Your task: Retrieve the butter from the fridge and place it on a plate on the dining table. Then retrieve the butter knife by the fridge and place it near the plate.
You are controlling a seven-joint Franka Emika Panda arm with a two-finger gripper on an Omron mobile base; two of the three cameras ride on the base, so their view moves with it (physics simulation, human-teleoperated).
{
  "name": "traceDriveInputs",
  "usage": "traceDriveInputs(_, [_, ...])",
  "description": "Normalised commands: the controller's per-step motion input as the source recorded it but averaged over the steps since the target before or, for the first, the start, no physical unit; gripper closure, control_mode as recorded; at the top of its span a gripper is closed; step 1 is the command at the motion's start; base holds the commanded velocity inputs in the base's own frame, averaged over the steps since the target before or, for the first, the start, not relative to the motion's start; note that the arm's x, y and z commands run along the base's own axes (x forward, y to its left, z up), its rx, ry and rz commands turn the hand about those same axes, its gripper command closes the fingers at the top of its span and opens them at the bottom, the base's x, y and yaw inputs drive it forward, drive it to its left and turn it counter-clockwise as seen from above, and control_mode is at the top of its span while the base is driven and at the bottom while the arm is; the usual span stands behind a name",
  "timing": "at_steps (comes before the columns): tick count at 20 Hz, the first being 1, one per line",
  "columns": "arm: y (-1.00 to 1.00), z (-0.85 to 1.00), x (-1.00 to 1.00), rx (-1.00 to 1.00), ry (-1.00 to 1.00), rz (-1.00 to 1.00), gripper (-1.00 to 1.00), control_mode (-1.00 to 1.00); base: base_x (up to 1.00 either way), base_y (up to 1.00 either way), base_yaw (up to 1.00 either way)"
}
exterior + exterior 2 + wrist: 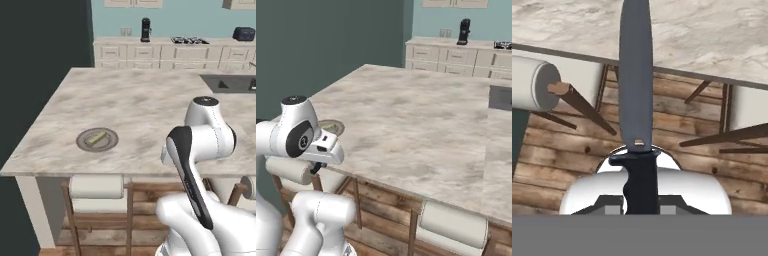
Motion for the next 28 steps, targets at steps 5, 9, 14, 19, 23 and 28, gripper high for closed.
traceDriveInputs(5, [0.0, 0.0, 0.0, 0.0, 0.0, 0.0, 1.0, 1.0, 0.39, 0.52, -0.35])
traceDriveInputs(9, [0.0, 0.0, 0.0, 0.0, 0.0, 0.0, 1.0, 1.0, 0.43, 0.76, -0.33])
traceDriveInputs(14, [0.0, 0.0, 0.0, 0.0, 0.0, 0.0, 1.0, 1.0, 0.56, 0.4, -0.24])
traceDriveInputs(19, [0.0, 0.0, 0.0, 0.0, 0.0, 0.0, 1.0, 1.0, 0.85, 0.04, -0.04])
traceDriveInputs(23, [0.0, 0.0, 0.91, 0.0, 0.0, 0.02, 1.0, -1.0, 0.0, 0.0, 0.0])
traceDriveInputs(28, [0.18, 0.0, 1.0, 0.01, 0.02, 0.04, 1.0, -1.0, 0.0, 0.0, 0.0])
